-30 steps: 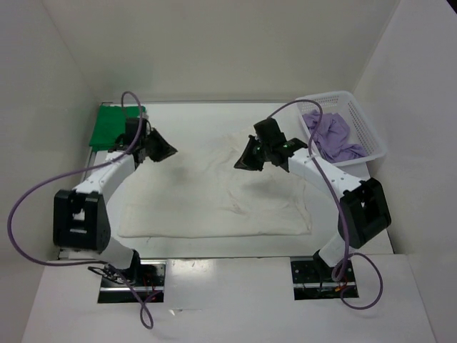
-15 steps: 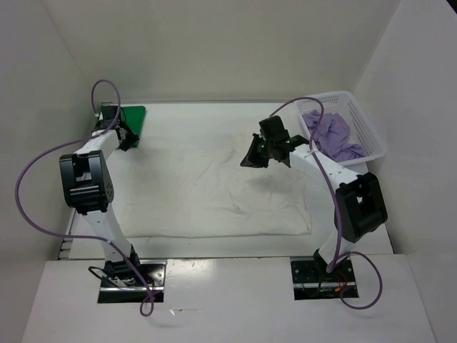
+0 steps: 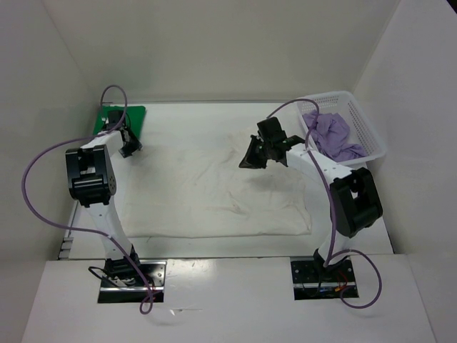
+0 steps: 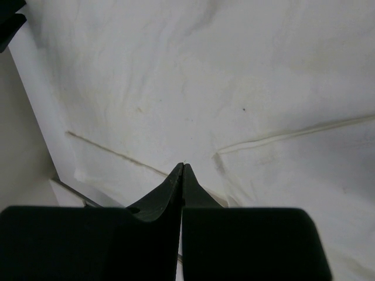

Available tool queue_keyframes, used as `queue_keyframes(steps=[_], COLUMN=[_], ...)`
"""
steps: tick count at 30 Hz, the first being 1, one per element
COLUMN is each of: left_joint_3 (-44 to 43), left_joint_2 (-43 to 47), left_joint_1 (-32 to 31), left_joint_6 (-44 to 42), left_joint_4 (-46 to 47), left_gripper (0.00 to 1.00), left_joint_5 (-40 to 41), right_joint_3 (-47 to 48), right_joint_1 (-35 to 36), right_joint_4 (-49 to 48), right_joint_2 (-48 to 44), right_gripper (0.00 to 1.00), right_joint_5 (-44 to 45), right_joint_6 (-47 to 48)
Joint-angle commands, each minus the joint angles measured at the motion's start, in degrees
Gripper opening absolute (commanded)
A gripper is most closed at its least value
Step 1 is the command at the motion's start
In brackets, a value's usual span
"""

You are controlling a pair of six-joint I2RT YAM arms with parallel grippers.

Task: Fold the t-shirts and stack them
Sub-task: Grap the side of the flattened tshirt furthest away from the robot with both arms

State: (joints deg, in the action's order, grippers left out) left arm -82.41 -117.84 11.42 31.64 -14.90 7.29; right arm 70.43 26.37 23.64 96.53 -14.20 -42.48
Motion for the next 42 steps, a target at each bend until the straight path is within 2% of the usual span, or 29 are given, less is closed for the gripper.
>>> queue_keyframes(steps=[1, 6, 9, 11, 18, 20, 24, 29, 32, 33, 35, 38, 39, 42], left_joint_3=[-1.7, -2.23, -2.84, -2.84, -0.3, 0.23, 1.64, 5.93, 6.74, 7.26, 7.27, 7.27, 7.27, 7.27], left_joint_2=[-1.95, -3.62, -4.15, -4.15, -0.99, 0.85, 3.93, 9.54, 12.01, 12.54, 13.34, 14.48, 14.48, 15.19], left_joint_1=[0.01, -0.61, -1.75, -1.75, -2.28, -2.28, -2.28, -2.28, -2.28, -2.28, -2.28, -2.28, -2.28, -2.28], left_joint_6=[-1.49, -2.02, -2.02, -2.02, -0.88, -0.26, 0.88, 2.81, 3.34, 3.95, 3.96, 3.96, 3.96, 3.96], left_joint_4=[1.35, 1.36, 1.36, 1.89, 2.42, 2.94, 3.47, 5.49, 6.11, 6.63, 6.63, 6.63, 6.63, 6.63], left_gripper=[0.49, 0.46, 0.34, 0.26, 0.16, 0.15, 0.08, 0.03, 0.0, 0.0, 0.0, 0.0, 0.0, 0.0], left_joint_5=[0.36, -0.26, -0.26, -0.26, -0.87, -0.87, -2.1, -3.77, -4.48, -5.09, -5.09, -5.71, -5.71, -6.32], right_joint_3=[0.32, 0.84, 2.59, 4.52, 14.63, 19.99, 28.6, 43.54, 52.25, 54.35, 56.99, 66.47, 73.29, 85.0], right_joint_1=[-0.35, -0.35, -0.35, -0.35, -2.72, -3.95, -6.77, -8.88, -8.88, -8.88, -8.88, -9.41, -9.41, -9.41], right_joint_4=[-3.07, -3.07, -3.07, -2.55, -2.54, -1.32, -0.26, 6.05, 9.93, 9.94, 10.46, 13.62, 16.67, 21.34], right_joint_2=[0.5, 1.02, 1.64, 1.64, 9.62, 12.26, 18.77, 33.0, 39.67, 40.66, 43.98, 49.0, 53.11, 60.5], right_gripper=[0.01, 0.03, 0.06, 0.11, 0.3, 0.35, 0.38, 0.44, 0.5, 0.57, 0.57, 0.57, 0.57, 0.57], right_joint_5=[-1.01, -0.39, -0.39, 0.22, 4.87, 6.1, 17.76, 24.56, 29.83, 30.8, 33.53, 34.15, 34.67, 34.67], right_joint_6=[0.99, 0.99, 0.99, 0.99, 3.18, 5.28, 9.42, 13.21, 14.35, 15.83, 16.63, 17.34, 18.04, 18.57])
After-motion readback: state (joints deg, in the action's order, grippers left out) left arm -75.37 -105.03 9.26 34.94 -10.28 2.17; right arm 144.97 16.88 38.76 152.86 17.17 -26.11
